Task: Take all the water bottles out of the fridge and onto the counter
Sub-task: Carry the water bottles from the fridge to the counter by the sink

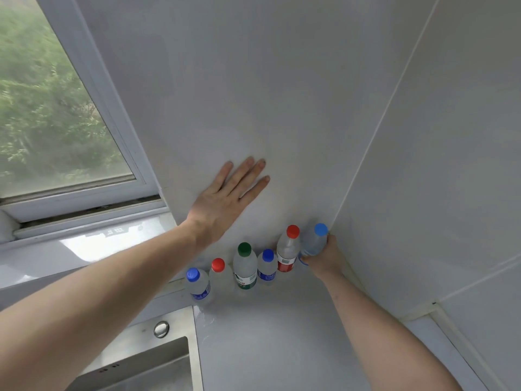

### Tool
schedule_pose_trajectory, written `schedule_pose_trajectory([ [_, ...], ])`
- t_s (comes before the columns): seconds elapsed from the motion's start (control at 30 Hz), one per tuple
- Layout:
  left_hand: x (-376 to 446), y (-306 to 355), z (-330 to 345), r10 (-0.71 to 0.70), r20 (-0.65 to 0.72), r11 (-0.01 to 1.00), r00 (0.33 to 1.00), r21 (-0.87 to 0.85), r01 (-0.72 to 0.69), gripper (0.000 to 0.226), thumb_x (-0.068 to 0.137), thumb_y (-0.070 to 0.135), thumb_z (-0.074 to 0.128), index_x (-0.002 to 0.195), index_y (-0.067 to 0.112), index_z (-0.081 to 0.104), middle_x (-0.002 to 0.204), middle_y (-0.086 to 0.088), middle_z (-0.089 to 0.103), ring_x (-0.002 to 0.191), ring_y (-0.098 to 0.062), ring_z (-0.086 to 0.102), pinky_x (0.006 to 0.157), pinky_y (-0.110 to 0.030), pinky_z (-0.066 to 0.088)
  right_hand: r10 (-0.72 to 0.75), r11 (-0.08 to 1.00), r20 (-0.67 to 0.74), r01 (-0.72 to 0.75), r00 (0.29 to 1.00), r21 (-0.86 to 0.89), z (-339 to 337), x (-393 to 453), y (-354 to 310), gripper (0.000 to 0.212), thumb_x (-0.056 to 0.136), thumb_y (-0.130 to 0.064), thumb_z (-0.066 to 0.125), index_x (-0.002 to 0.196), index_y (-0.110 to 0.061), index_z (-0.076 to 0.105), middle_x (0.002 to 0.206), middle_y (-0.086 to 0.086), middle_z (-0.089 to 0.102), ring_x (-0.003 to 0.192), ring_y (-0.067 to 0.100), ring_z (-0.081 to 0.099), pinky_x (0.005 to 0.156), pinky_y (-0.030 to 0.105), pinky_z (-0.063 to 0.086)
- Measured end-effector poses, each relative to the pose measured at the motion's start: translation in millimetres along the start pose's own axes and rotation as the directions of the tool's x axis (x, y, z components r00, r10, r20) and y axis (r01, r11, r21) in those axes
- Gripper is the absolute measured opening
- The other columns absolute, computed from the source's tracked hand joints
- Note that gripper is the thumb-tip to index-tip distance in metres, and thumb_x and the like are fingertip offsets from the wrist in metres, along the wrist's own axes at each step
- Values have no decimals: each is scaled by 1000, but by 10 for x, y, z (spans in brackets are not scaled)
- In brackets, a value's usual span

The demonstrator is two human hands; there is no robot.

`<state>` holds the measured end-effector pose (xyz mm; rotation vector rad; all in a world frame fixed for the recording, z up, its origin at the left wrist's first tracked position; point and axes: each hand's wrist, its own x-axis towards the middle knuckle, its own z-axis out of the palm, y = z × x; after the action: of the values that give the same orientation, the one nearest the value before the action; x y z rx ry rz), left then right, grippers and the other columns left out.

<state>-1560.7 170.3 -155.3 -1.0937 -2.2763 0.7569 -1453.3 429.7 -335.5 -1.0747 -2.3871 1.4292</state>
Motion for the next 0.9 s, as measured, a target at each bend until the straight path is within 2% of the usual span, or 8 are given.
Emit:
schedule_pose_trajectory([
  [0.1,8,3,11,-6,-13,1000,1000,13,6,110,94,26,64,158,12,-25,164,-18,-33,152,-39,-26,123,-55,-13,-5,1000,15,5,1000,-21,35,88,-25,79,62,-18,99,125,-13,51,117,5,65,102,28,66,77,32,47],
  [0.3,16,18,32,3,-31,999,1000,33,-2,105,95,24,60,159,11,-22,165,-18,-31,152,-39,-25,122,-56,-13,-18,997,-8,18,1000,-69,97,169,-36,79,56,-23,103,117,-16,53,116,7,67,102,28,68,75,34,50],
  [0.47,26,42,38,7,-44,1000,999,24,-6,97,96,15,51,159,10,-22,164,-18,-32,152,-39,-26,121,-56,-15,-40,994,2,40,999,-100,116,170,-71,78,58,-24,103,118,-16,52,117,6,65,101,28,66,71,30,46],
  [0.57,28,56,37,5,-42,1000,999,6,-5,93,96,11,45,158,11,-24,164,-17,-33,151,-39,-28,120,-56,-17,-37,995,13,38,999,-88,92,138,-77,71,62,-18,101,110,-17,50,112,6,65,93,25,63,60,22,40],
  [0.7,16,77,-18,-2,-27,1000,1000,-20,1,90,93,-4,32,156,13,-29,162,-15,-37,150,-38,-30,118,-55,-19,-72,990,43,77,996,-114,23,63,-93,60,68,-12,96,102,-20,47,104,4,63,91,24,62,59,19,38],
  [0.77,14,94,-40,-7,-26,1000,1000,-13,7,92,93,-5,34,156,13,-30,162,-15,-38,149,-38,-32,118,-56,-20,-85,981,96,100,992,-164,-24,6,-96,50,75,-11,91,99,-23,48,102,3,62,92,23,62,65,24,45],
  [0.83,10,115,-25,-28,-29,999,999,-33,28,94,95,-1,41,156,13,-30,161,-15,-39,148,-39,-33,117,-57,-21,-104,966,114,128,988,-225,-85,-36,-64,48,79,-14,85,109,-25,50,112,5,64,102,27,66,80,38,56],
  [0.9,-1,130,-71,-60,3,996,998,-66,60,98,95,1,46,156,13,-29,161,-15,-40,148,-41,-34,119,-58,-20,-112,964,122,138,986,-228,-162,-84,-28,52,81,-11,79,123,-25,52,121,5,65,106,28,68,87,47,59],
])
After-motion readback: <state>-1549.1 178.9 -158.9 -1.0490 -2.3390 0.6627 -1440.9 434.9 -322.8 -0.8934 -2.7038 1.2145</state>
